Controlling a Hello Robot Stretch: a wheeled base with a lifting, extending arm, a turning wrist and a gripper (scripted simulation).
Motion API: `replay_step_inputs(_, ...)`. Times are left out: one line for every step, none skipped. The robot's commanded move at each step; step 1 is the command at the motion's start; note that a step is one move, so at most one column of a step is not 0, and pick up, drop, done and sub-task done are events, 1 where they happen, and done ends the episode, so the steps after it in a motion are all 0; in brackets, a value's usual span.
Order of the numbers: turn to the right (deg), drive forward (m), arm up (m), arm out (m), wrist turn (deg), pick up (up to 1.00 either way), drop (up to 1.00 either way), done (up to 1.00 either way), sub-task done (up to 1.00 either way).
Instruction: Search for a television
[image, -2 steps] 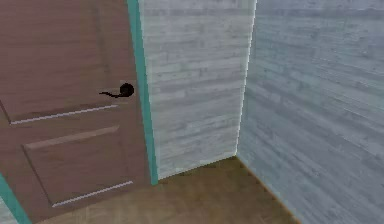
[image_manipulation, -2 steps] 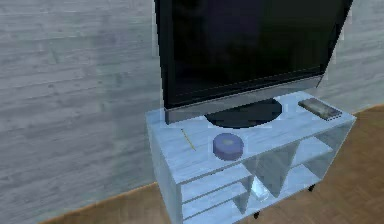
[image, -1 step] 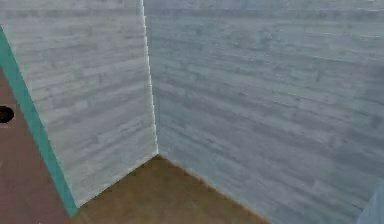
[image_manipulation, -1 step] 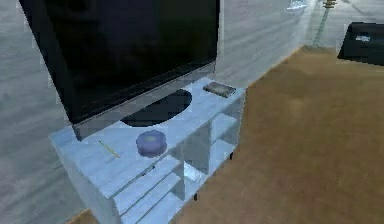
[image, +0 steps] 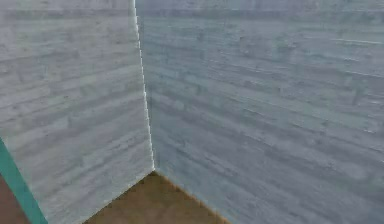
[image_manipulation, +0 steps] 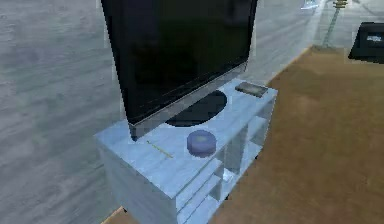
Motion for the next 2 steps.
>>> replay_step_inputs(45.0, 0.0, 0.0, 0.0, 0.0, 0.0, 0.0, 0.0, 0.0)
replay_step_inputs(45.0, 0.0, 0.0, 0.0, 0.0, 0.0, 0.0, 0.0, 0.0)
